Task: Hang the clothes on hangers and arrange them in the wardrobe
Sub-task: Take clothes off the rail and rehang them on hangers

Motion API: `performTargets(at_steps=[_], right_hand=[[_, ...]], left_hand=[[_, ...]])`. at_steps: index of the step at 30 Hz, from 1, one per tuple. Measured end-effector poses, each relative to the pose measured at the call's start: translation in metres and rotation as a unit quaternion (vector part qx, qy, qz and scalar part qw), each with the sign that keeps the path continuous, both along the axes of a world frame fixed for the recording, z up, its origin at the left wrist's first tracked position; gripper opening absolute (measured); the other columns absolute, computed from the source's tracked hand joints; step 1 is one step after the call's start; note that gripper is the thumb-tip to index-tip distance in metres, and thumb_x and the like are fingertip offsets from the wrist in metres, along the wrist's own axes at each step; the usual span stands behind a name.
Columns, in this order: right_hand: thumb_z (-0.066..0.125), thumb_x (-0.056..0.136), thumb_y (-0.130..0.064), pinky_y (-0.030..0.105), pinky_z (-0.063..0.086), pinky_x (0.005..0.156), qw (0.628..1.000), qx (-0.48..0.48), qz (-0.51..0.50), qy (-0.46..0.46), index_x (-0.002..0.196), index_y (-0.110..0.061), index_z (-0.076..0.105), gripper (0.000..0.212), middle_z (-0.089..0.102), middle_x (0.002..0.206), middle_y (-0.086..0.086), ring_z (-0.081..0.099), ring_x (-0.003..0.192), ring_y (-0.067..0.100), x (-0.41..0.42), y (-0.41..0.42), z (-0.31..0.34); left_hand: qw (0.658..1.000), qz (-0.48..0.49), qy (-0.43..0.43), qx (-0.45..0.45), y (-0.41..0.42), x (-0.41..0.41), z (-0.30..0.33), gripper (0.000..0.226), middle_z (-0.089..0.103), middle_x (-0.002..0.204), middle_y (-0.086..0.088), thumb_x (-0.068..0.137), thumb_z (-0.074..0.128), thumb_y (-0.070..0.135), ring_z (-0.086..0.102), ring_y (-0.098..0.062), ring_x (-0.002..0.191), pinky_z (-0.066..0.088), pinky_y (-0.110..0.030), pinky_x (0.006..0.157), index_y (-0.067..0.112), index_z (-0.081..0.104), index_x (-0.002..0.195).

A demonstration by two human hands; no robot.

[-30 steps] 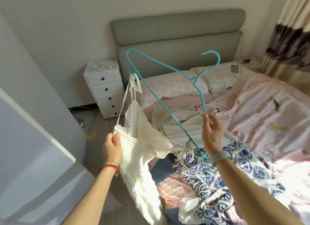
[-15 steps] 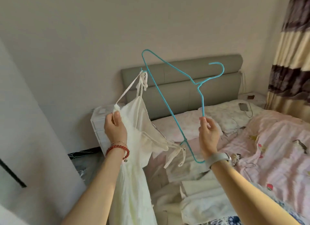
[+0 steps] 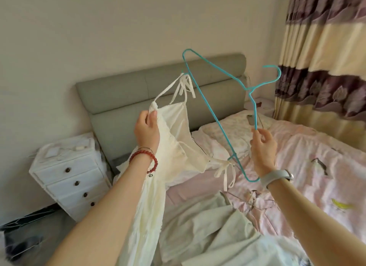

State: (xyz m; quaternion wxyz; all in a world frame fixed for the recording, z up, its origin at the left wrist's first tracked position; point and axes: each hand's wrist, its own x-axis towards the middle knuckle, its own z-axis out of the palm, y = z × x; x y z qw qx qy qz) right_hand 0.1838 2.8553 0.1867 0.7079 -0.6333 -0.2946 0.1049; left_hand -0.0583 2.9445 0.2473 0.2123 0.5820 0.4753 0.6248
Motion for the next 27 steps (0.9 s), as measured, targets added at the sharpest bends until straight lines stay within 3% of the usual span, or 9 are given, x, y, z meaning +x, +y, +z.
performTargets(at_steps=[3, 5, 7, 11, 14, 18, 21, 23, 27], right_hand=[[0.044, 0.092, -0.008, 0.030, 0.037, 0.062, 0.996, -0.067, -0.010, -0.053, 0.099, -0.002, 0.062, 0.021, 0.053, 0.072, 0.008, 0.047, 0.064, 0.018, 0.047, 0.029, -0.059], [0.043, 0.092, -0.005, 0.032, 0.034, 0.065, 0.989, -0.122, -0.013, -0.084, 0.097, -0.001, 0.063, 0.022, 0.052, 0.074, 0.009, 0.046, 0.070, 0.021, 0.073, 0.046, -0.100], [0.043, 0.092, -0.006, 0.029, 0.027, 0.059, 0.978, -0.174, -0.017, -0.113, 0.089, -0.002, 0.063, 0.020, 0.050, 0.067, 0.008, 0.045, 0.066, 0.023, 0.096, 0.061, -0.139], [0.045, 0.093, -0.007, 0.030, 0.017, 0.053, 0.960, -0.242, -0.008, -0.138, 0.085, 0.000, 0.063, 0.021, 0.048, 0.061, 0.011, 0.043, 0.060, 0.024, 0.137, 0.082, -0.208], [0.043, 0.093, -0.006, 0.031, 0.026, 0.056, 0.949, -0.289, 0.000, -0.126, 0.078, 0.007, 0.058, 0.025, 0.045, 0.059, 0.014, 0.041, 0.060, 0.027, 0.166, 0.094, -0.251], [0.037, 0.096, -0.009, 0.031, 0.028, 0.058, 0.919, -0.366, 0.019, -0.142, 0.091, 0.010, 0.055, 0.027, 0.053, 0.078, 0.032, 0.044, 0.065, 0.036, 0.194, 0.098, -0.286], [0.034, 0.096, -0.007, 0.040, 0.036, 0.074, 0.879, -0.448, 0.050, -0.157, 0.119, -0.001, 0.050, 0.029, 0.054, 0.107, 0.032, 0.050, 0.099, 0.042, 0.214, 0.095, -0.301], [0.035, 0.096, -0.016, 0.048, 0.029, 0.099, 0.832, -0.531, 0.062, -0.148, 0.143, -0.021, 0.026, 0.048, 0.039, 0.135, 0.023, 0.034, 0.124, 0.041, 0.222, 0.088, -0.307], [0.039, 0.096, -0.028, 0.046, 0.011, 0.112, 0.804, -0.564, 0.081, -0.170, 0.147, -0.019, 0.012, 0.059, 0.009, 0.155, 0.009, 0.008, 0.141, 0.031, 0.204, 0.073, -0.305]], left_hand=[[0.982, 0.001, 0.153, -0.110, 0.045, 0.046, -0.073, 0.025, 0.055, 0.072, -0.011, 0.094, 0.047, 0.022, 0.046, -0.028, 0.069, 0.030, -0.032, 0.060, 0.010, 0.049, 0.073], [0.932, 0.022, 0.313, -0.179, 0.061, 0.068, -0.135, 0.022, 0.064, 0.094, -0.012, 0.095, 0.043, 0.023, 0.054, -0.033, 0.090, 0.044, -0.037, 0.076, 0.011, 0.061, 0.091], [0.881, 0.008, 0.404, -0.245, 0.062, 0.089, -0.193, 0.026, 0.061, 0.111, -0.009, 0.094, 0.040, 0.019, 0.052, -0.031, 0.105, 0.042, -0.040, 0.086, 0.018, 0.060, 0.111], [0.803, -0.085, 0.467, -0.360, 0.051, 0.116, -0.283, 0.044, 0.041, 0.138, -0.007, 0.095, 0.037, 0.028, 0.036, -0.027, 0.126, 0.031, -0.046, 0.100, 0.021, 0.033, 0.138], [0.760, -0.128, 0.523, -0.365, 0.048, 0.119, -0.330, 0.053, 0.016, 0.153, -0.003, 0.096, 0.034, 0.033, 0.014, -0.024, 0.139, 0.015, -0.049, 0.111, 0.026, 0.015, 0.145], [0.731, -0.137, 0.576, -0.339, 0.053, 0.115, -0.361, 0.057, 0.000, 0.156, 0.000, 0.096, 0.033, 0.035, 0.001, -0.025, 0.142, 0.009, -0.051, 0.113, 0.030, 0.006, 0.146], [0.717, -0.140, 0.606, -0.315, 0.055, 0.113, -0.370, 0.058, -0.003, 0.156, -0.001, 0.095, 0.033, 0.036, -0.002, -0.025, 0.142, 0.006, -0.052, 0.113, 0.031, 0.004, 0.145], [0.713, -0.137, 0.619, -0.299, 0.054, 0.112, -0.372, 0.059, -0.004, 0.155, -0.001, 0.095, 0.033, 0.037, -0.004, -0.025, 0.142, 0.004, -0.053, 0.112, 0.032, 0.002, 0.145], [0.710, -0.132, 0.634, -0.278, 0.048, 0.113, -0.364, 0.059, -0.005, 0.155, -0.002, 0.095, 0.032, 0.039, -0.005, -0.025, 0.142, 0.003, -0.055, 0.111, 0.032, 0.002, 0.145]])
